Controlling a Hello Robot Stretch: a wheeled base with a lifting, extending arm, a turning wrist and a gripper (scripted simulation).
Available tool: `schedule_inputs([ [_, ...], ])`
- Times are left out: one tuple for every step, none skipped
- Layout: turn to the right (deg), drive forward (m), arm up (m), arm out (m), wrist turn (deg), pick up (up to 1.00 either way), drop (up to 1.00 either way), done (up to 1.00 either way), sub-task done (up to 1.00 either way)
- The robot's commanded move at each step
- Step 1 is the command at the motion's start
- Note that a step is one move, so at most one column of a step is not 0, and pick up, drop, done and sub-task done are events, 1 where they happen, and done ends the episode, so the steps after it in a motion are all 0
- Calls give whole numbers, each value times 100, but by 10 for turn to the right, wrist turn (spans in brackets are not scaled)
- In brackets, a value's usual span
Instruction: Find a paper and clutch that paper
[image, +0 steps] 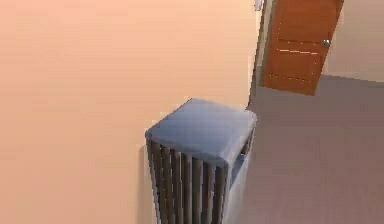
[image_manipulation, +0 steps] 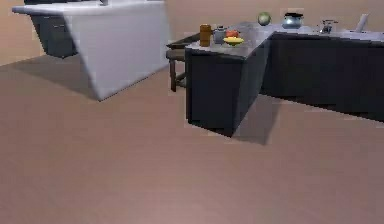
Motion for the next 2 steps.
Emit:
schedule_inputs([
  [450, 0, 0, 0, 0, 0, 0, 0, 0],
  [450, 0, 0, 0, 0, 0, 0, 0, 0],
])
